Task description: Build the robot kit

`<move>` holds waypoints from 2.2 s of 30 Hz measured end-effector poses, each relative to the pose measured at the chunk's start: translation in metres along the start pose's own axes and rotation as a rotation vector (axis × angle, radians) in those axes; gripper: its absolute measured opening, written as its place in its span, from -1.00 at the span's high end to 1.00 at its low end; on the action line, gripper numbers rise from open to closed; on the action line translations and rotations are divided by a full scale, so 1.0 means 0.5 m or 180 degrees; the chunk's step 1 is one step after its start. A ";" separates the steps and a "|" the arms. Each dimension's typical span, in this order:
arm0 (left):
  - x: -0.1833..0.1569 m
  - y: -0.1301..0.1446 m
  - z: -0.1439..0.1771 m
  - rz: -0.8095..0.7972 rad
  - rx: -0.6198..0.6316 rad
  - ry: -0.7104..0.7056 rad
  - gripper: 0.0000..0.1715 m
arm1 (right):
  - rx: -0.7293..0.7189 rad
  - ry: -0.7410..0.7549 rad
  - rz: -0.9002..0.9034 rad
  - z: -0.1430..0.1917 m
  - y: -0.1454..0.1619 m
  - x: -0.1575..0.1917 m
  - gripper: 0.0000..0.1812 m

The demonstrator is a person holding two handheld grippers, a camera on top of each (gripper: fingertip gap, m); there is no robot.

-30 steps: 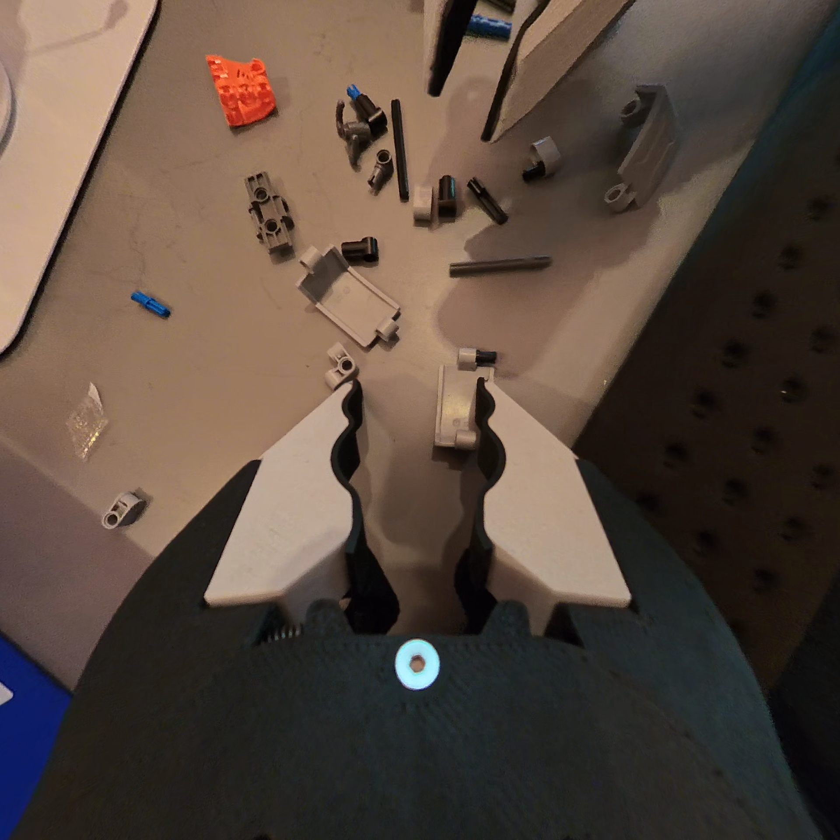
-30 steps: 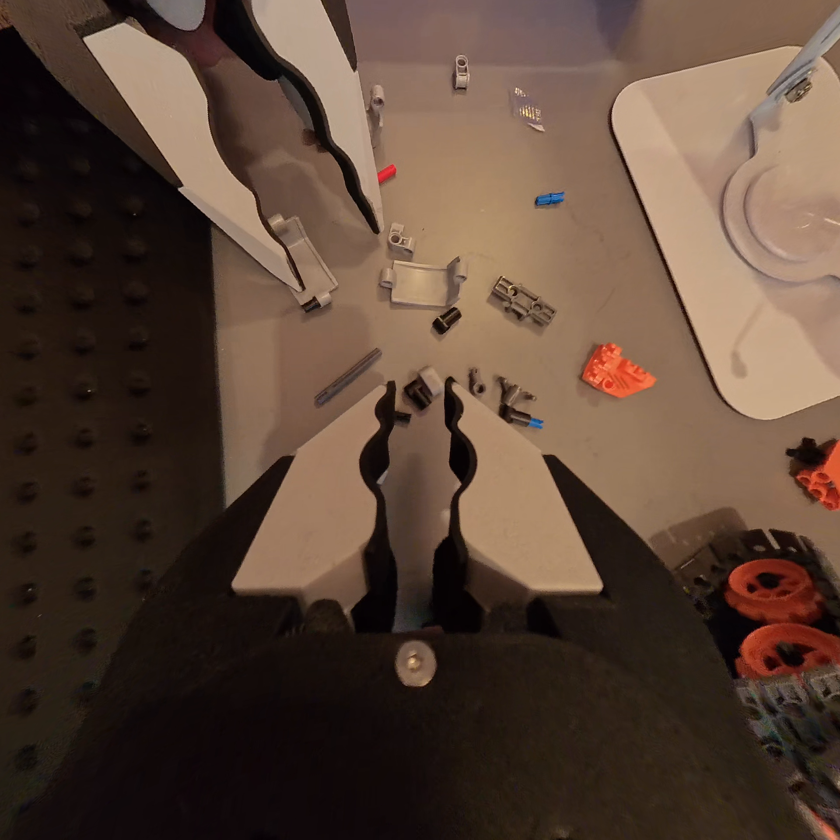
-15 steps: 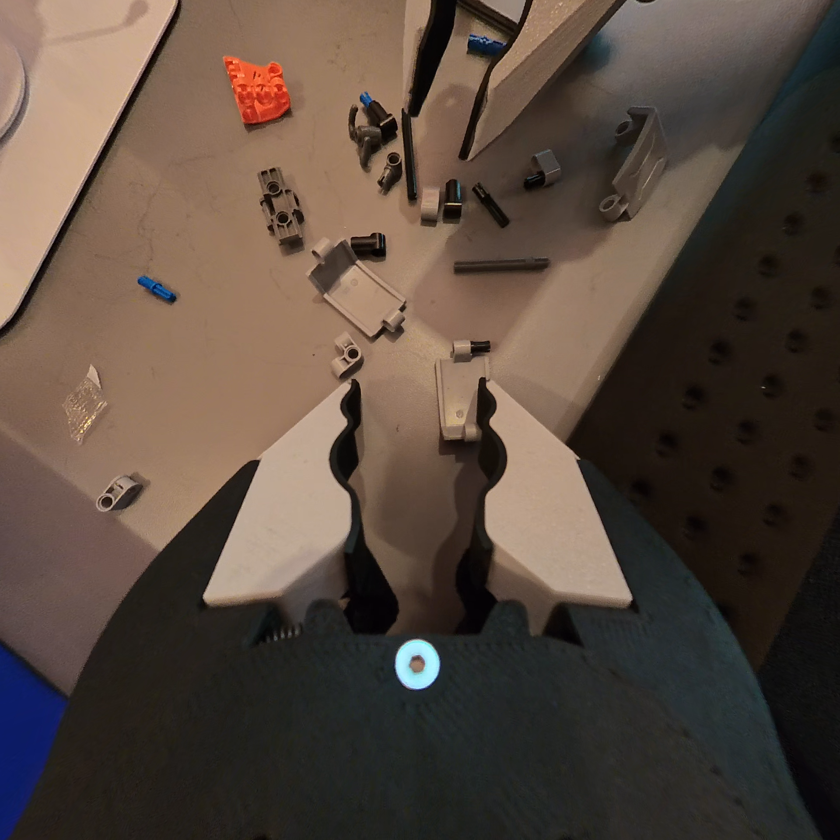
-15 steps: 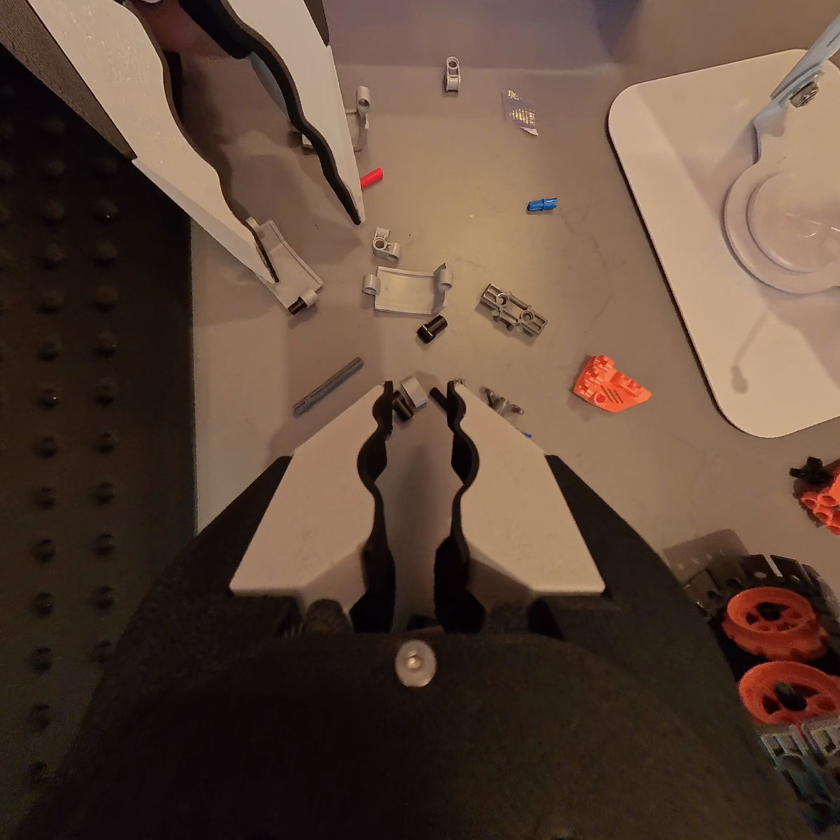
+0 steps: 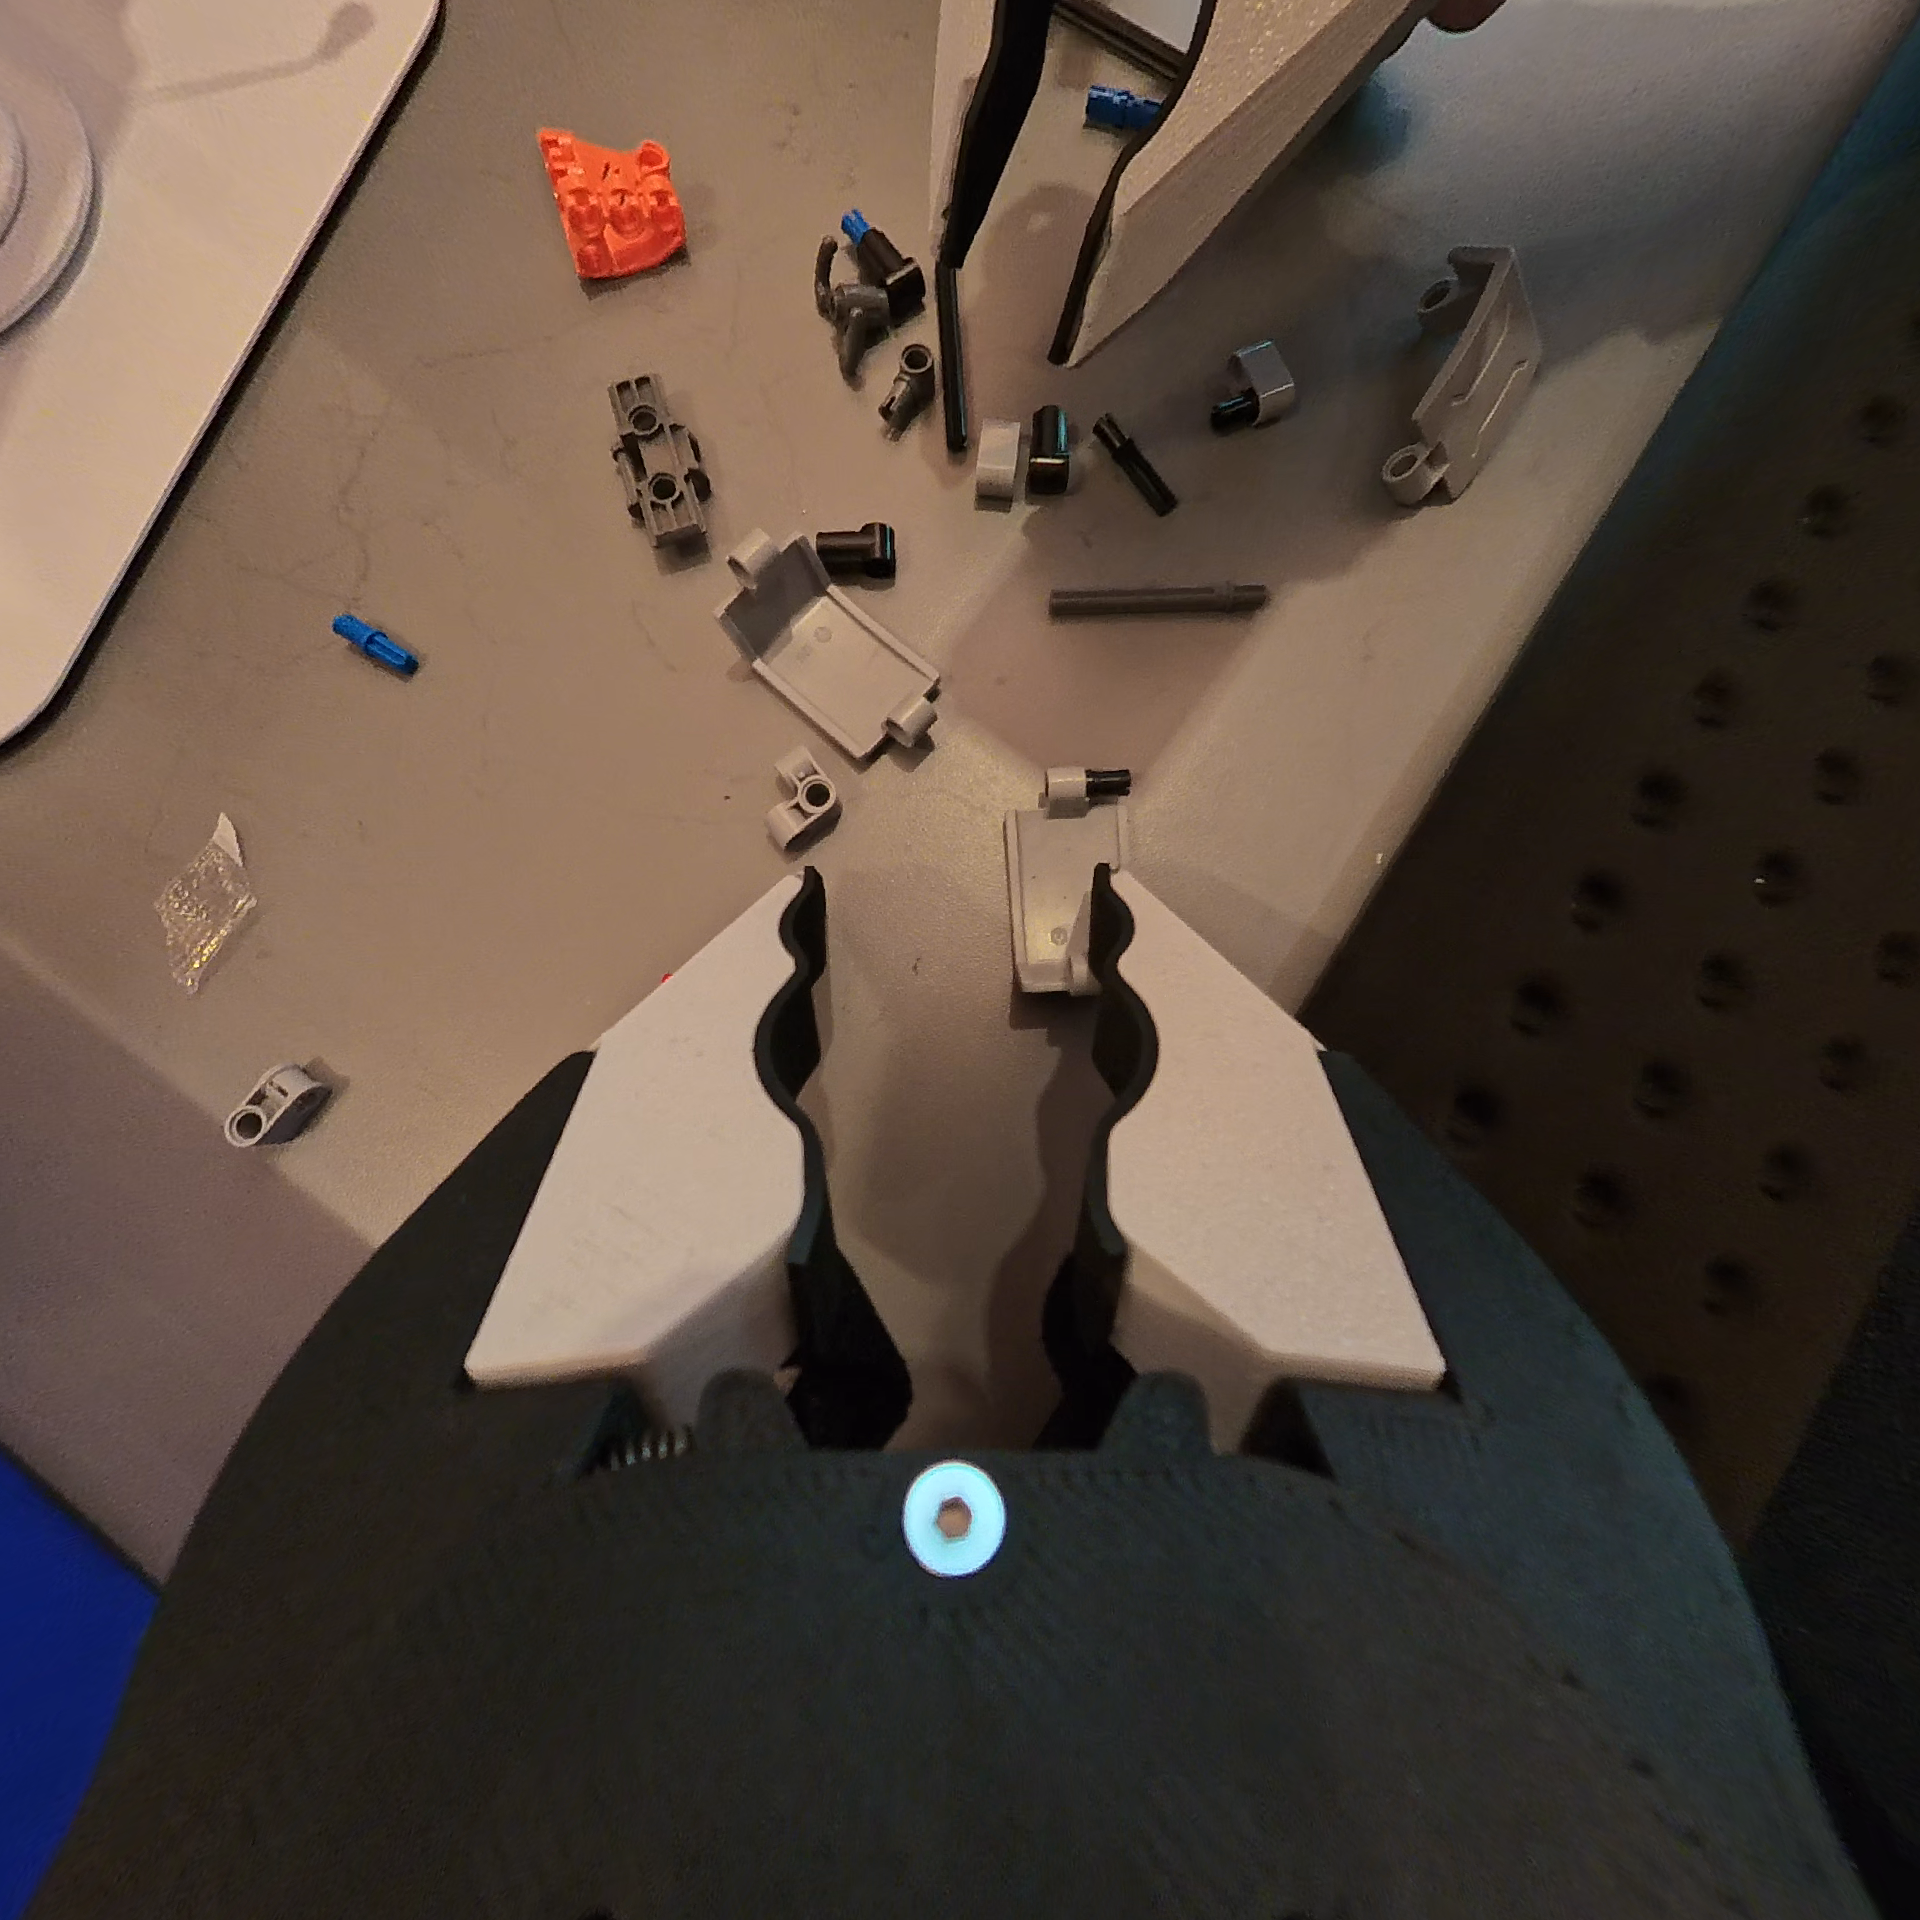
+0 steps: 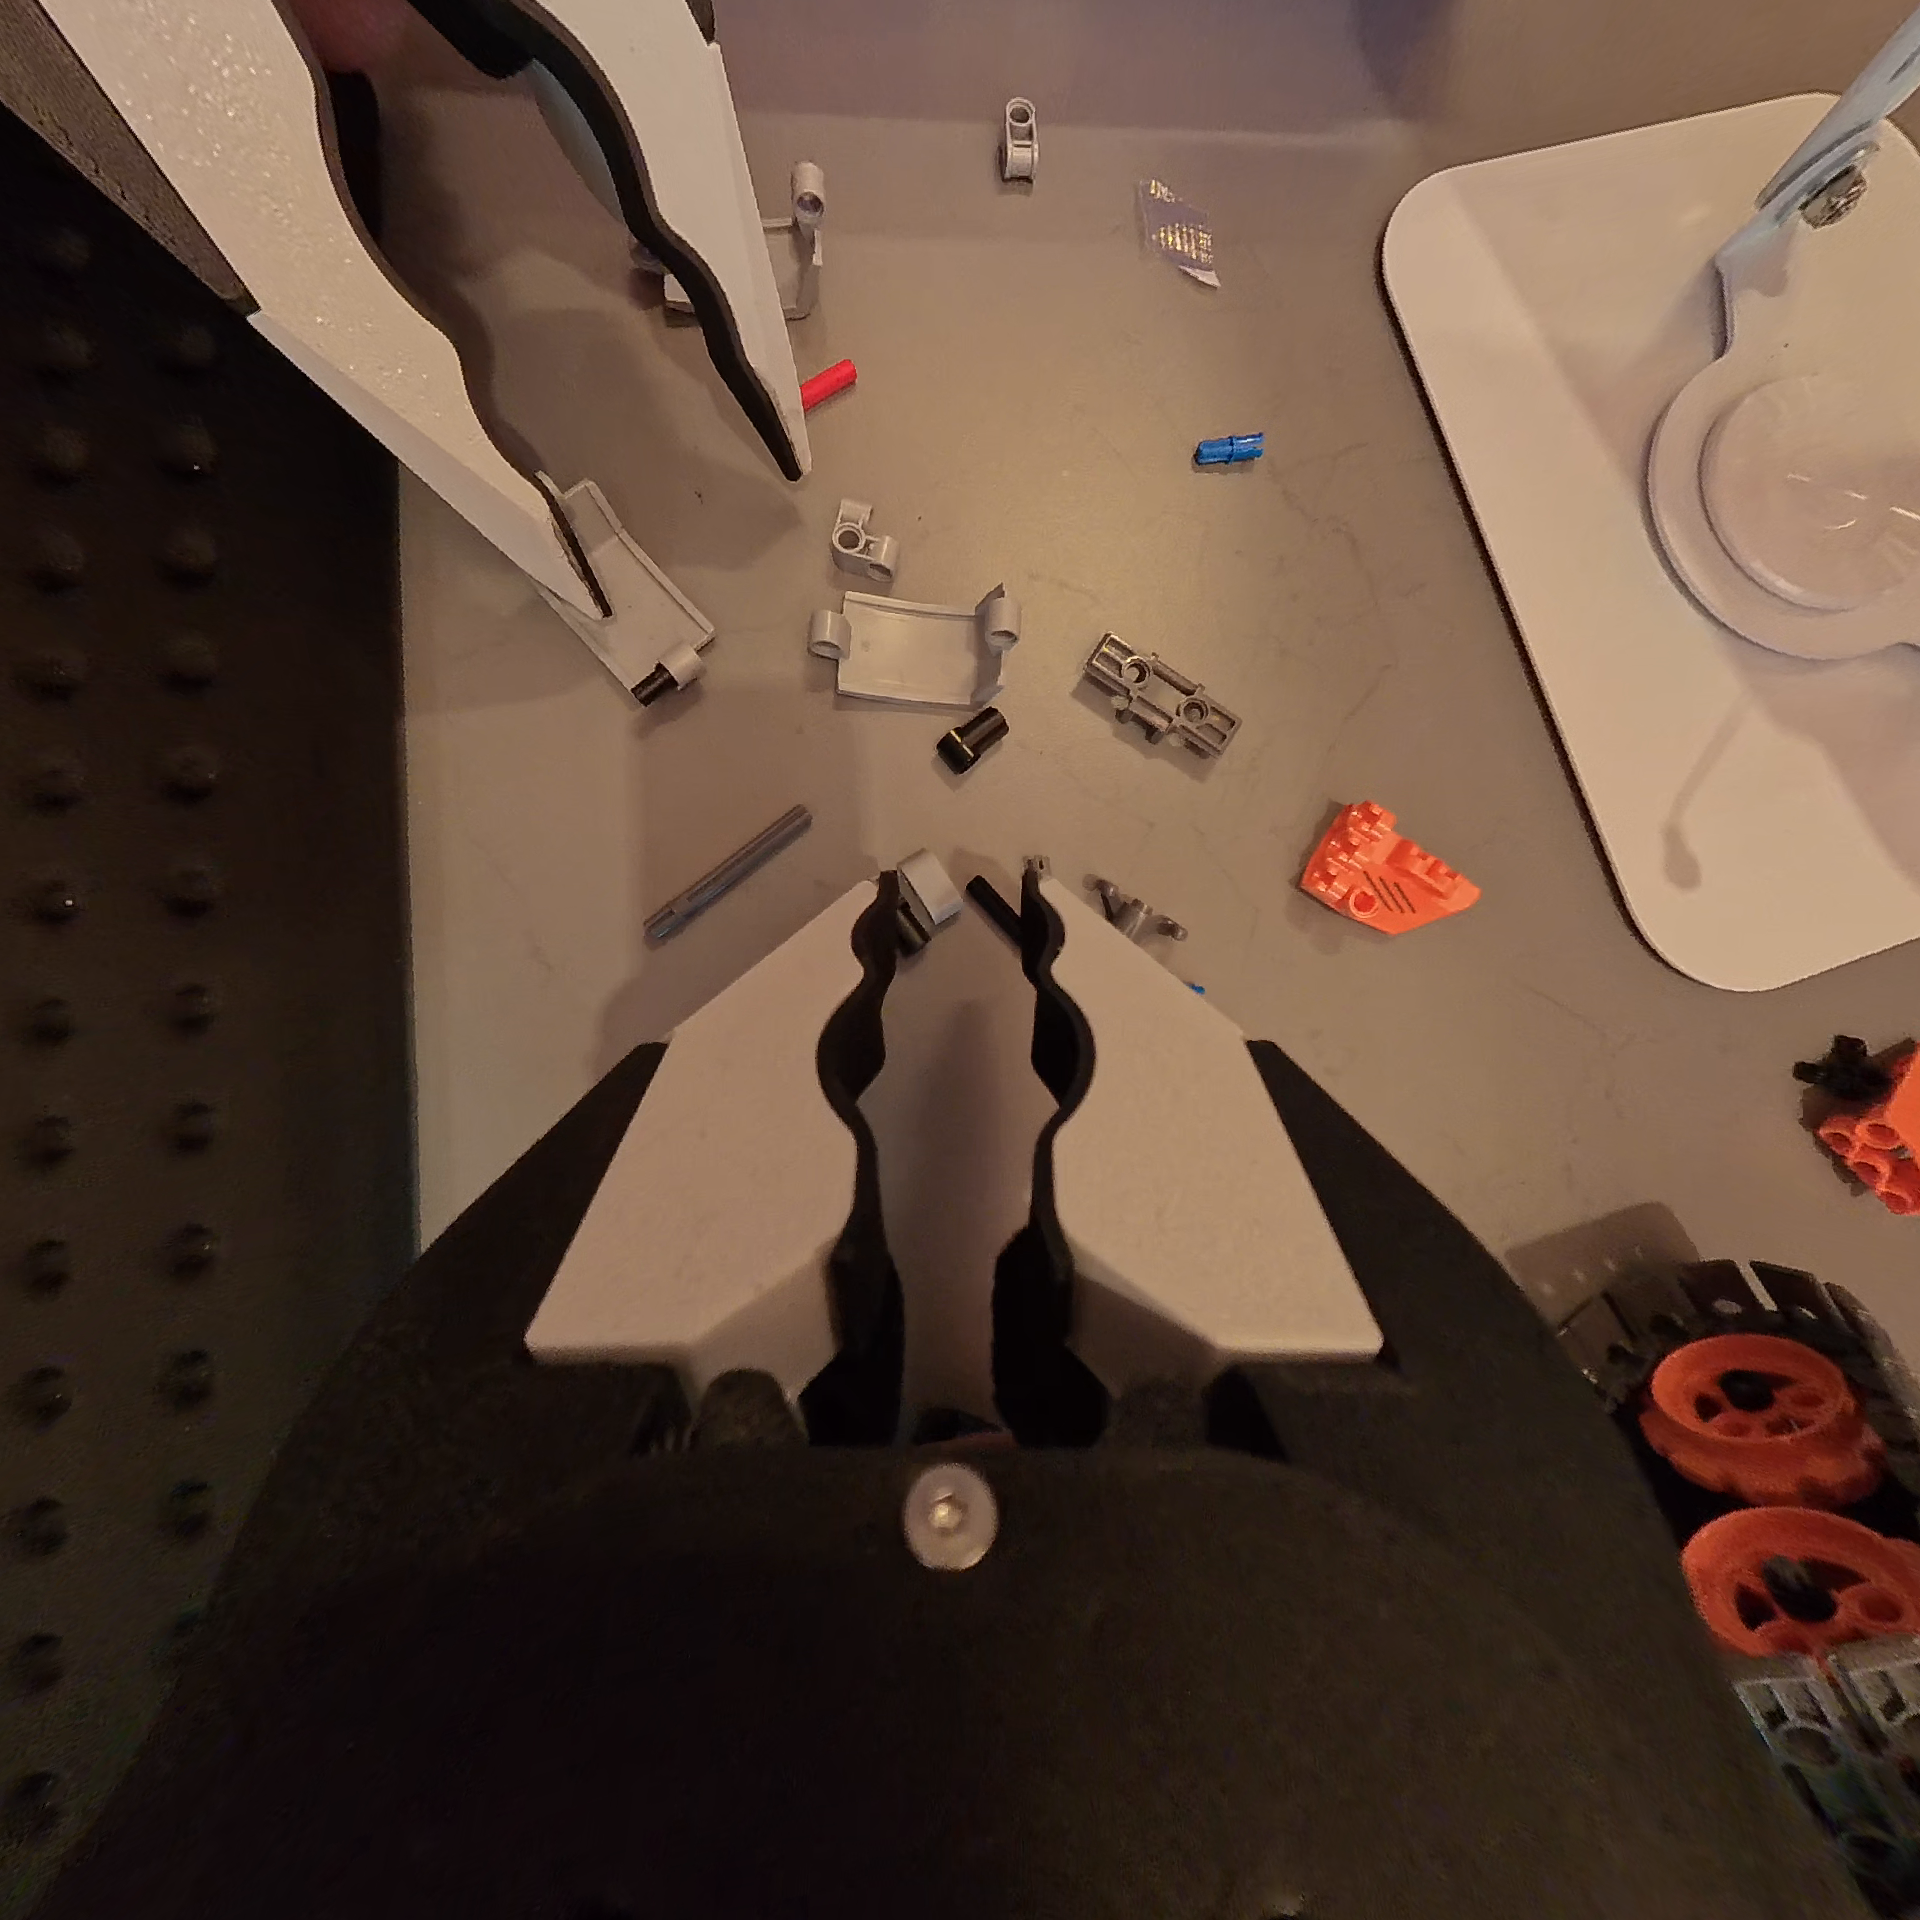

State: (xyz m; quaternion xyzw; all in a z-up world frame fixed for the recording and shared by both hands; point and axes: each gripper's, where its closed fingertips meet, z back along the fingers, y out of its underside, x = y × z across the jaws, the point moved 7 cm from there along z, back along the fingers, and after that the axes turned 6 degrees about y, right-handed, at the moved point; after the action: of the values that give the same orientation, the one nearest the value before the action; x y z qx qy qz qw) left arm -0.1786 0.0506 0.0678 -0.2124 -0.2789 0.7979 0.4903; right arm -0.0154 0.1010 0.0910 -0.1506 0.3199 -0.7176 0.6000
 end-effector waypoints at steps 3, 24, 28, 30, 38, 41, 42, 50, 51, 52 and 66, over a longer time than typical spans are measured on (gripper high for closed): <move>-0.001 -0.001 0.002 -0.0005 -0.0022 -0.0008 0.43 | -0.0019 0.0004 0.0004 0.001 -0.001 0.001 0.77; -0.001 0.000 0.005 -0.0027 -0.0071 -0.0049 0.43 | -0.0023 -0.0014 -0.0025 0.002 0.003 -0.002 0.77; -0.001 0.000 0.006 -0.0027 -0.0080 -0.0051 0.43 | -0.0021 -0.0011 -0.0029 0.004 0.004 -0.004 0.77; 0.000 0.000 0.006 -0.0018 -0.0093 -0.0050 0.43 | -0.0028 0.0005 -0.0034 0.007 0.005 -0.007 0.77; 0.001 0.000 0.008 -0.0011 -0.0146 -0.0049 0.43 | 0.0005 -0.0020 -0.0038 0.012 0.007 -0.009 0.76; 0.001 0.001 0.008 -0.0010 -0.0156 -0.0042 0.43 | 0.0024 -0.0019 -0.0028 0.014 0.005 -0.010 0.74; 0.001 0.001 0.009 -0.0011 -0.0167 -0.0043 0.44 | 0.0022 -0.0030 -0.0030 0.014 0.004 -0.010 0.74; 0.001 0.001 0.014 0.0002 -0.0252 -0.0011 0.44 | 0.0085 -0.0093 0.0004 0.016 0.003 -0.006 0.74; 0.001 0.001 0.014 0.0003 -0.0254 -0.0009 0.44 | 0.0106 -0.0109 0.0020 0.014 0.003 -0.004 0.74; 0.001 0.001 0.014 0.0003 -0.0259 -0.0004 0.44 | 0.0125 -0.0128 0.0036 0.013 0.003 -0.002 0.74; -0.001 0.001 0.012 -0.0026 -0.0258 0.0100 0.45 | 0.0507 -0.0290 0.0433 -0.046 -0.009 0.016 0.82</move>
State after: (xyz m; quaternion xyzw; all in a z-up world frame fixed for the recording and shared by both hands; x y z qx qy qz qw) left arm -0.1823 0.0483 0.0719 -0.2434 -0.3041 0.7806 0.4889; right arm -0.0346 0.1000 0.0751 -0.1128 0.2438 -0.6908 0.6713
